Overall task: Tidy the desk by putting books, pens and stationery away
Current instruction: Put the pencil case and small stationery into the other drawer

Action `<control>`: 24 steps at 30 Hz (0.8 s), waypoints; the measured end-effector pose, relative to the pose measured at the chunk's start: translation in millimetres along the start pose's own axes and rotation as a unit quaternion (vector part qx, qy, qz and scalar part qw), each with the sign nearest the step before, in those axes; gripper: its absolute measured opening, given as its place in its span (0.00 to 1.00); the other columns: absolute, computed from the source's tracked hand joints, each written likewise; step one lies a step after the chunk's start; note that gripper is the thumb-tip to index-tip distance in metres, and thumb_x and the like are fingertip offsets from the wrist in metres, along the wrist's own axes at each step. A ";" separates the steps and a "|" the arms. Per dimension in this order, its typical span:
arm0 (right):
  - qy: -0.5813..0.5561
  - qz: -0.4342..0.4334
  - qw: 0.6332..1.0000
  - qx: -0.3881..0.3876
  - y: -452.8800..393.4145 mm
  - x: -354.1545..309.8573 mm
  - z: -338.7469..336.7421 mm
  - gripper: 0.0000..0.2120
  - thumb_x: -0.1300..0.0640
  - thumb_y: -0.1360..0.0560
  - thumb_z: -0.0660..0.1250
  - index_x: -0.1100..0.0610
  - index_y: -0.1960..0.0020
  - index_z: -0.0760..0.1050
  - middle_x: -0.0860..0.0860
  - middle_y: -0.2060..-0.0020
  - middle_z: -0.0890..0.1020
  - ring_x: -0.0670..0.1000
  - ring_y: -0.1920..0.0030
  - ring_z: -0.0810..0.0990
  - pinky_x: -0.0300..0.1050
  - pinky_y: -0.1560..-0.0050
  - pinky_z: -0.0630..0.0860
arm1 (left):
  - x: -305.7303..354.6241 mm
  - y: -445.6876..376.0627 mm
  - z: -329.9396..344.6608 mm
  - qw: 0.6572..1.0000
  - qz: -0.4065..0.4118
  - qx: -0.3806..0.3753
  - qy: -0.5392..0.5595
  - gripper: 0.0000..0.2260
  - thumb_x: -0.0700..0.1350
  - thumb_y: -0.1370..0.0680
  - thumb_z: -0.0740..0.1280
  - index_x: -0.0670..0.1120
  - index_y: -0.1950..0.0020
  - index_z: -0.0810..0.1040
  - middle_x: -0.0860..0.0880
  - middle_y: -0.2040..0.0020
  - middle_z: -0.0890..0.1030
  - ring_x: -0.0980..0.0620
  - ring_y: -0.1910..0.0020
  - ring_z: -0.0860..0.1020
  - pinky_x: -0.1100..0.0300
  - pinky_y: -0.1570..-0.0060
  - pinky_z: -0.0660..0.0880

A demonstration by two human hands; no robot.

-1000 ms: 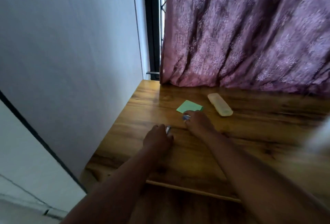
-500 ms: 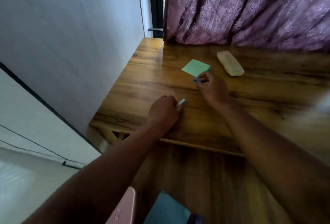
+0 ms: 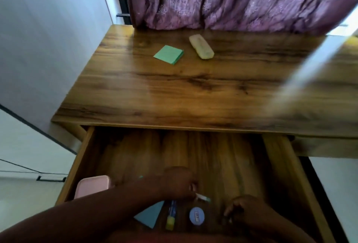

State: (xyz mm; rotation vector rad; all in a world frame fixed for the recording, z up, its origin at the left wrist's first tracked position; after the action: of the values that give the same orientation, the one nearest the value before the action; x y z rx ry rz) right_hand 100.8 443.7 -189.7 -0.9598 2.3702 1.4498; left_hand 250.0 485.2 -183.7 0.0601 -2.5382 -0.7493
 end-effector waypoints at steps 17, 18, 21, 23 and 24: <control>0.008 -0.040 0.992 0.115 -4.0 -46.5 -81.9 0.06 0.43 0.30 0.70 0.43 0.56 0.77 0.40 0.59 0.80 0.38 0.55 0.78 0.32 0.55 0.73 | -1.2 8.1 -118.2 0.986 -0.008 0.112 0.120 0.11 0.55 0.23 0.66 0.51 0.46 0.79 0.55 0.51 0.78 0.59 0.54 0.76 0.63 0.56 0.72; 0.006 -0.043 0.988 0.147 -5.0 -58.2 -109.5 0.04 0.45 0.29 0.69 0.43 0.57 0.76 0.40 0.60 0.79 0.38 0.57 0.78 0.33 0.57 0.72 | -5.9 10.0 -149.3 0.981 -0.010 0.146 0.128 0.11 0.55 0.23 0.66 0.52 0.46 0.79 0.56 0.51 0.77 0.60 0.53 0.75 0.65 0.57 0.70; 0.029 -0.086 0.958 0.273 -15.3 -104.4 -196.2 0.09 0.49 0.27 0.66 0.45 0.65 0.71 0.44 0.66 0.77 0.44 0.61 0.77 0.45 0.59 0.73 | -28.4 1.2 -240.4 0.962 -0.026 0.264 0.064 0.13 0.54 0.22 0.65 0.50 0.42 0.78 0.51 0.43 0.78 0.53 0.44 0.75 0.62 0.50 0.69; 0.053 -0.104 0.929 0.351 -34.3 -136.6 -254.1 0.07 0.50 0.27 0.64 0.48 0.63 0.72 0.46 0.63 0.78 0.49 0.60 0.77 0.44 0.62 0.71 | -55.5 -20.0 -288.7 0.946 -0.070 0.316 -0.014 0.19 0.56 0.22 0.63 0.50 0.34 0.73 0.48 0.34 0.74 0.47 0.34 0.71 0.56 0.39 0.69; 0.069 -0.104 0.916 0.382 -47.8 -151.4 -282.5 0.05 0.50 0.26 0.63 0.49 0.58 0.75 0.49 0.59 0.80 0.50 0.57 0.78 0.43 0.61 0.71 | -72.0 -33.6 -305.7 0.942 -0.107 0.316 -0.047 0.24 0.58 0.23 0.62 0.50 0.29 0.68 0.47 0.28 0.69 0.45 0.29 0.66 0.51 0.33 0.66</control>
State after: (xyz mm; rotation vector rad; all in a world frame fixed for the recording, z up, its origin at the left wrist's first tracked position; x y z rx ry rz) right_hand 291.1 252.0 -10.7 -1.0439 2.4864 0.3049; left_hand 453.0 316.6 -10.1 0.5297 -2.7887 0.0237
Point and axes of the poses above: each hand's wrist, its own y-axis away from the middle knuckle, its own z-axis out of the palm, x = y × z, the point moved 10 cm from there along -y, towards the middle knuckle
